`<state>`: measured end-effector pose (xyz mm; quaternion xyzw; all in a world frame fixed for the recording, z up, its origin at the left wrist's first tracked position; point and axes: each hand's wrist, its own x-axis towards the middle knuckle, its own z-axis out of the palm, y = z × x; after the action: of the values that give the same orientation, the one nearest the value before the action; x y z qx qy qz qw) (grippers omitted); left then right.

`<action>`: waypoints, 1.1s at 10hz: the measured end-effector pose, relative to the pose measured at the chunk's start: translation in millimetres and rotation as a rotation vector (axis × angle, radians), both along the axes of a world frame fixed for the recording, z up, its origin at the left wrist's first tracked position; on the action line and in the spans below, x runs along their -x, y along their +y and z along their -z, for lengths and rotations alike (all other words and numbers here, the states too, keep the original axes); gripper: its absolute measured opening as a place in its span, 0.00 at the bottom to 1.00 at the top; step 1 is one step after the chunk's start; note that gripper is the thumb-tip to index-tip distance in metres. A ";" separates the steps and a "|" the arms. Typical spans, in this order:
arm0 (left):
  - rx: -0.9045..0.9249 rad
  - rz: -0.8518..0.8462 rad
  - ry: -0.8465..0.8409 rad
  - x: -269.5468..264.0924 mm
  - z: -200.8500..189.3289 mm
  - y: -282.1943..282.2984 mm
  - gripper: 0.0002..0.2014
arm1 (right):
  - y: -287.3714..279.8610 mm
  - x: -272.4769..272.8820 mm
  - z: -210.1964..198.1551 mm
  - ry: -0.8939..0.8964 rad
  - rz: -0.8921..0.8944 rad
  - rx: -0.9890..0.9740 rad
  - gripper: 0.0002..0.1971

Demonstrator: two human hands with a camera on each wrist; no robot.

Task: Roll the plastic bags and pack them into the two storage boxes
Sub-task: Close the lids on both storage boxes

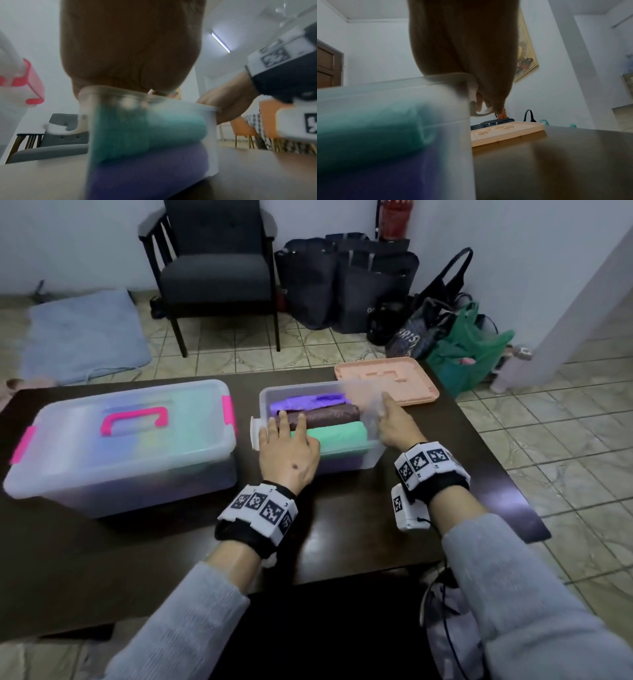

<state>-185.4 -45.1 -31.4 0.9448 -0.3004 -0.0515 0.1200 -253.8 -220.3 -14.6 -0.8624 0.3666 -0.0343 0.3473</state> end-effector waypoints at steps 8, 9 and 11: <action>-0.103 0.173 0.035 -41.7 5.5 -62.4 0.31 | -70.8 -52.3 48.8 0.260 -0.272 0.344 0.14; -0.094 0.167 0.045 -41.4 5.6 -62.4 0.31 | -65.9 -49.4 57.5 0.309 -0.276 0.514 0.11; -0.091 0.166 0.045 -41.1 5.3 -62.4 0.31 | -64.3 -38.8 62.8 0.284 -0.255 0.750 0.13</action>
<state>-144.2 -107.5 -36.8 0.9199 -0.3720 -0.0960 0.0788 -215.0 -284.6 -77.4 -0.9637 0.2634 -0.0028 -0.0432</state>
